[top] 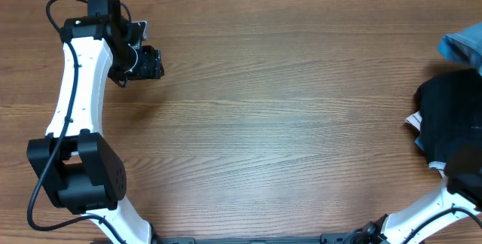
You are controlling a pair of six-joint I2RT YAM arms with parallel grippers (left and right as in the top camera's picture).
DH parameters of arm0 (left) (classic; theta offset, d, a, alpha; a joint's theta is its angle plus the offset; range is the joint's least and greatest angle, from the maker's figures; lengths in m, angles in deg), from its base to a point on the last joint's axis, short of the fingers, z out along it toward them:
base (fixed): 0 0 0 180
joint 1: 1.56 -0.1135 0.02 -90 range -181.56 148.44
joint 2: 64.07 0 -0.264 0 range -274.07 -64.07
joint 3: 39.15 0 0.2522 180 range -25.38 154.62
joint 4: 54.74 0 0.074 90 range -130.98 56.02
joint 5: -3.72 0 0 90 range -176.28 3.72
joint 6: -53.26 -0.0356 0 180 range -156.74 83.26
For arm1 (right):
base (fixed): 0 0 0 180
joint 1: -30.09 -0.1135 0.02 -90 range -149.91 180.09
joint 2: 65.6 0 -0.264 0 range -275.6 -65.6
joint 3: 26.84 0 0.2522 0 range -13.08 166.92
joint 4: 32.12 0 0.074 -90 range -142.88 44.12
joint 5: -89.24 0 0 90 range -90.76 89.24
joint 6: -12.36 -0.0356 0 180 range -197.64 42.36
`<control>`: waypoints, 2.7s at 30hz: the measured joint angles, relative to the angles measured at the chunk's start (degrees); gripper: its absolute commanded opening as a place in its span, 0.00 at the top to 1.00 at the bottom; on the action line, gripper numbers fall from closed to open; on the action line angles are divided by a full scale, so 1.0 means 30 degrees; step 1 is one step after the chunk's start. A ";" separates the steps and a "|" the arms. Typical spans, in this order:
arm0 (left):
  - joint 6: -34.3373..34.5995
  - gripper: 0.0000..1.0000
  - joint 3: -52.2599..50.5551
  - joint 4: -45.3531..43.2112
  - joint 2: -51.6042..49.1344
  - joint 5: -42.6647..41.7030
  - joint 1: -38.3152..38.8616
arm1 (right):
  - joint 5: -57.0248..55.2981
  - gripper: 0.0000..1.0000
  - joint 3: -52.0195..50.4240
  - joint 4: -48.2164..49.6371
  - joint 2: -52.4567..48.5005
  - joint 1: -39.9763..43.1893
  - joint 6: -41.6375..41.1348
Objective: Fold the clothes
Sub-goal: 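Carry the jeans right and place it on the dark clothes pile, then release the jeans and withdraw the right gripper from the pile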
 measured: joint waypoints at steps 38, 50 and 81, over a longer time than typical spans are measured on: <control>-0.0007 0.27 0.0000 -0.0189 0.0000 0.0000 0.0000 | 0.7031 0.10 -1.8382 0.2980 0.0401 1.2619 0.1035; -0.0007 0.26 0.0000 -0.0262 0.0000 0.0000 0.0000 | 1.0841 0.00 -1.8411 0.0415 0.0656 1.2604 0.3118; 0.1362 0.00 0.0007 0.1785 0.0000 0.0073 0.0000 | 0.5136 0.00 -2.2564 1.2764 0.8794 -1.4192 0.4736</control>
